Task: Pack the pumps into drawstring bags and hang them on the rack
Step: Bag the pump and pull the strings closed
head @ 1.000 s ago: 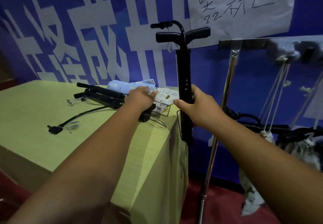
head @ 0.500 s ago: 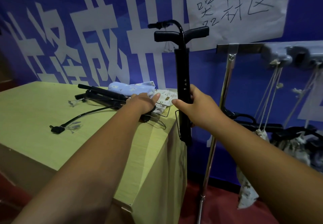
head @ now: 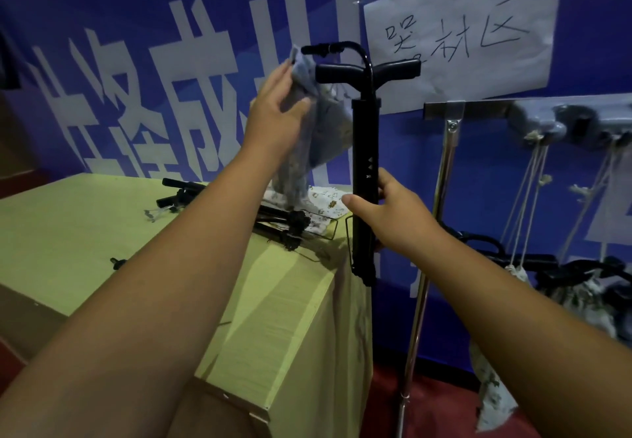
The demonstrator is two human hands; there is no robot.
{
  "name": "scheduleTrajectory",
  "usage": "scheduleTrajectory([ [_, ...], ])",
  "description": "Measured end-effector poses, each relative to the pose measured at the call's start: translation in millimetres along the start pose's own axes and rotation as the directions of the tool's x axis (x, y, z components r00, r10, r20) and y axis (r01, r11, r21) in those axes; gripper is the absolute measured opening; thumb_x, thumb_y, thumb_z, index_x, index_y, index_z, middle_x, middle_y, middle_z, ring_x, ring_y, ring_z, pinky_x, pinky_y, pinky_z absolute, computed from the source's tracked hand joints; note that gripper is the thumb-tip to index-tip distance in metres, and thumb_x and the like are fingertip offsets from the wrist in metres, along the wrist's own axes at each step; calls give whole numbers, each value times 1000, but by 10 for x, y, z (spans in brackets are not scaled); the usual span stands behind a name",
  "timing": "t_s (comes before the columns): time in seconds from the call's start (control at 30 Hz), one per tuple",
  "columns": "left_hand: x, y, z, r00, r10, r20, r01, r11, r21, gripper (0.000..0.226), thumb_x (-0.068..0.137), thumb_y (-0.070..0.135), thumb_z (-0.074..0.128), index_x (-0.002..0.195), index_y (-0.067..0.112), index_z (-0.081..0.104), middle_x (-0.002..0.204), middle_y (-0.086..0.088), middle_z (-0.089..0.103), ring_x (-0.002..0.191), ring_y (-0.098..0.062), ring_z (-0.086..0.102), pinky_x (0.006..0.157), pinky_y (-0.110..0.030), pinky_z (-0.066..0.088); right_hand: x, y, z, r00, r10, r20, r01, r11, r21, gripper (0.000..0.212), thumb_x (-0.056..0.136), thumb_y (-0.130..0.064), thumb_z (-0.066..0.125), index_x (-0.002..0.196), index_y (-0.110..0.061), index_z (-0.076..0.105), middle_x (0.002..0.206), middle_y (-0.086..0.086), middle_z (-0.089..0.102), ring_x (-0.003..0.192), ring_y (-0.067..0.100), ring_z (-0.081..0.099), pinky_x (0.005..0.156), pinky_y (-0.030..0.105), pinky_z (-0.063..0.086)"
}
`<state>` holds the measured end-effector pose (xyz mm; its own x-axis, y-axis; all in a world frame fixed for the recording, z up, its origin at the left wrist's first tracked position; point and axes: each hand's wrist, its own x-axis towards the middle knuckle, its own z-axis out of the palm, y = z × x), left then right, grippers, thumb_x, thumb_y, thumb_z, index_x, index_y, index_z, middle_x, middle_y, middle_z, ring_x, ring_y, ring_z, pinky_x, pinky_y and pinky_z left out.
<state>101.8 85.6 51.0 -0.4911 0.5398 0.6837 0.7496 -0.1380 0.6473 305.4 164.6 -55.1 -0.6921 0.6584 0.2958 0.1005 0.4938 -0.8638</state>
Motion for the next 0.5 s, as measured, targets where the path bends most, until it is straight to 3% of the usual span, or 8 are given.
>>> scheduleTrajectory([
  [0.1,-59,417,-14,1000,-11,14,14,963,-268,61,98,17,71,154,33,54,157,21,46,143,-8,46,106,-31,51,-102,-189,-124,1000,-26,11,25,1000,12,32,105,-45,69,132,-49,53,136,-8,60,95,8,69,56,16,59],
  [0.13,-99,538,-9,999,-31,24,37,928,-372,62,96,18,74,153,34,56,156,22,47,142,-10,49,103,-33,54,-140,-248,-178,1000,-26,8,26,1000,11,32,105,-44,69,133,-49,54,140,-6,56,93,6,68,51,13,55],
  [0.2,-175,722,16,992,-94,79,122,817,-563,65,93,17,77,152,33,57,157,12,53,136,-21,61,100,-43,59,-225,-344,-293,1000,-16,0,16,999,50,29,105,-44,69,130,-49,56,140,-7,56,93,9,71,52,17,59],
  [0.3,-342,921,98,976,-144,164,218,683,-697,62,97,11,69,154,27,54,140,-9,69,123,-31,70,90,-46,59,-407,-464,-435,1000,-14,0,14,997,78,28,104,-43,71,128,-50,59,118,-17,69,89,14,77,69,40,70],
  [0.4,-568,1015,211,957,-184,225,290,625,-725,65,100,3,57,159,29,47,135,-11,72,110,-27,69,83,-42,53,-616,-498,-496,999,0,-33,3,995,101,24,103,-41,73,125,-43,63,110,-10,75,88,19,80,71,54,69],
  [0.5,-894,1000,321,925,-251,284,379,614,-692,71,99,-5,49,163,22,37,145,1,61,105,-19,68,84,-34,53,-830,-456,-500,997,52,-52,-46,992,117,23,104,-38,71,126,-37,64,109,-9,76,83,13,79,67,52,69],
])
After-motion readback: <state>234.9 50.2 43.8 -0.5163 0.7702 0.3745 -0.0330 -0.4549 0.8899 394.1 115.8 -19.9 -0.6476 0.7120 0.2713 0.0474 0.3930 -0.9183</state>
